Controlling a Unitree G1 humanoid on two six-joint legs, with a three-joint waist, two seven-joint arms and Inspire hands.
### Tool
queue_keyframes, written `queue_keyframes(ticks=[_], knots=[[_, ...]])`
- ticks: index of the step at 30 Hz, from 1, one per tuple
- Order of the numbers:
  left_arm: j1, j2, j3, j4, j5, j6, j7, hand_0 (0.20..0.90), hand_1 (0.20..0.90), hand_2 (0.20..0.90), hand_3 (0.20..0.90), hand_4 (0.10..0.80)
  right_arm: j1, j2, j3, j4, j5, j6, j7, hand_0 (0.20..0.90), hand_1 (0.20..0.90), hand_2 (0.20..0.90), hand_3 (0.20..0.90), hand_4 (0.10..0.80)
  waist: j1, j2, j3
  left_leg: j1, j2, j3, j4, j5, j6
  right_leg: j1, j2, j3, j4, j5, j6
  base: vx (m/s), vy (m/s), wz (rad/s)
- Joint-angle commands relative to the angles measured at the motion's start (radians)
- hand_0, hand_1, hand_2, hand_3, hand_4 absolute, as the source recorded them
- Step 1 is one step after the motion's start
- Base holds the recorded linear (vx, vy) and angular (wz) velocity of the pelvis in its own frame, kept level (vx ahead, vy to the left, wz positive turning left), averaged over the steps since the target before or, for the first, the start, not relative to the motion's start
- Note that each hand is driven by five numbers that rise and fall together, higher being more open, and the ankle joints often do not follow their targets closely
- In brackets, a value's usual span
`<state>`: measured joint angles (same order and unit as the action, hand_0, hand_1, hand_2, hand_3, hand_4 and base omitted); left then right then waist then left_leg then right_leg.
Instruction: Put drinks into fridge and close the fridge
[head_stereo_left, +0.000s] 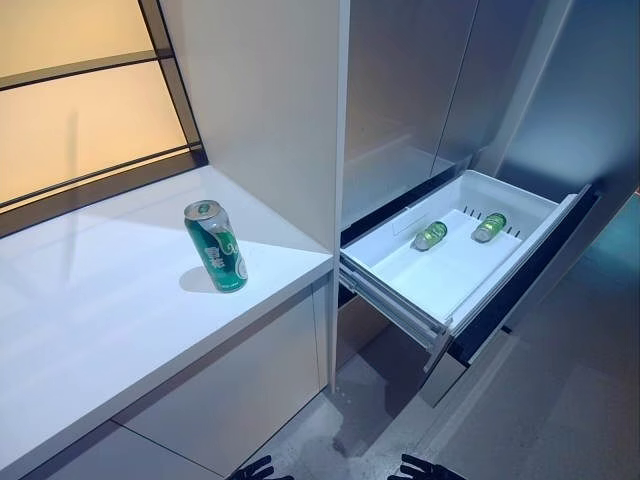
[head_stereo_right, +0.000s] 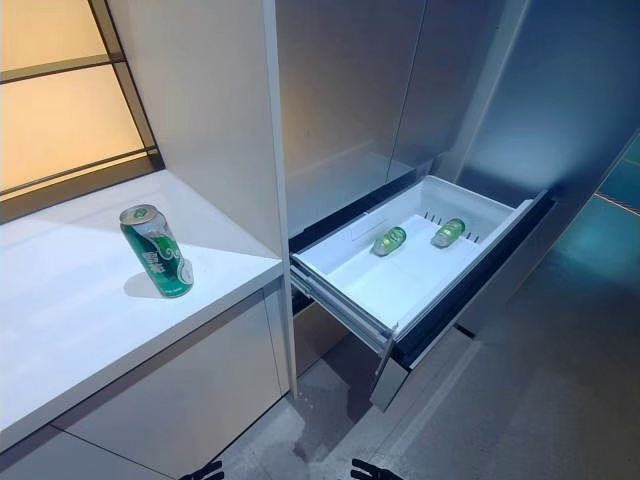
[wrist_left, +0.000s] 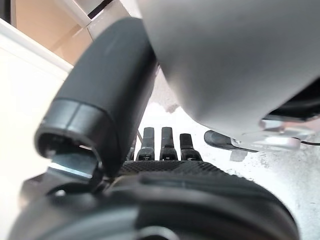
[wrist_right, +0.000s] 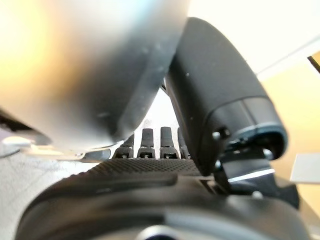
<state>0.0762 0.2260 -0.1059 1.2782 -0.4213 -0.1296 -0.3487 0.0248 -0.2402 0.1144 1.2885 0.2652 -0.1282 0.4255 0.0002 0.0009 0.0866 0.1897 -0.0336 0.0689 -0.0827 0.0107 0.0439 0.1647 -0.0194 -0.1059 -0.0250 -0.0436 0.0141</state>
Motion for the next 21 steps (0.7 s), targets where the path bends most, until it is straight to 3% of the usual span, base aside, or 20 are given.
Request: queue_keyframes(ticks=[1, 11, 14, 17, 21], knots=[[-0.071, -0.011, -0.014, 0.015, -0.018, -0.005, -0.065, 0.900, 0.900, 0.900, 0.900, 0.800, -0.078, -0.036, 0.024, 0.031, -0.009, -0.009, -0.003, 0.900, 0.900, 0.900, 0.900, 0.800, 0.018, -0.002, 0.010, -0.037, 0.000, 0.052, 0.065, -0.085, -0.043, -0.038, -0.031, -0.097, 0.041, -0.022, 0.049, 0.000, 0.000, 0.00], [-0.082, -0.002, -0.017, 0.009, -0.006, -0.042, -0.037, 0.900, 0.900, 0.900, 0.900, 0.800, -0.080, -0.041, 0.026, 0.035, -0.028, 0.000, -0.011, 0.900, 0.900, 0.900, 0.900, 0.800, 0.015, -0.002, 0.007, -0.037, 0.001, 0.053, 0.062, -0.085, -0.041, -0.041, -0.029, -0.094, 0.041, -0.022, 0.048, 0.000, 0.000, 0.00], [-0.091, 0.005, -0.033, 0.006, 0.118, -0.191, 0.057, 0.900, 0.900, 0.900, 0.900, 0.800, -0.080, -0.041, 0.027, 0.045, -0.043, -0.002, -0.020, 0.900, 0.900, 0.900, 0.900, 0.800, 0.010, -0.002, 0.005, -0.038, 0.002, 0.055, 0.062, -0.083, -0.042, -0.044, -0.028, -0.090, 0.043, -0.021, 0.048, 0.000, 0.000, 0.00], [-0.108, 0.016, -0.088, -0.033, 0.169, -0.304, 0.070, 0.900, 0.900, 0.900, 0.900, 0.800, -0.085, -0.050, 0.036, 0.044, -0.050, 0.004, -0.026, 0.900, 0.900, 0.900, 0.900, 0.800, 0.006, 0.002, 0.007, -0.040, 0.004, 0.056, 0.064, -0.083, -0.045, -0.047, -0.026, -0.084, 0.044, -0.022, 0.049, 0.000, 0.000, 0.00], [-0.138, 0.032, -0.175, -0.114, 0.152, -0.357, -0.039, 0.900, 0.900, 0.900, 0.900, 0.800, -0.094, -0.067, 0.043, 0.041, -0.072, 0.017, -0.036, 0.900, 0.900, 0.900, 0.900, 0.800, -0.001, 0.011, 0.011, -0.044, 0.005, 0.059, 0.066, -0.084, -0.042, -0.054, -0.024, -0.077, 0.047, -0.022, 0.051, 0.000, 0.000, 0.00]])
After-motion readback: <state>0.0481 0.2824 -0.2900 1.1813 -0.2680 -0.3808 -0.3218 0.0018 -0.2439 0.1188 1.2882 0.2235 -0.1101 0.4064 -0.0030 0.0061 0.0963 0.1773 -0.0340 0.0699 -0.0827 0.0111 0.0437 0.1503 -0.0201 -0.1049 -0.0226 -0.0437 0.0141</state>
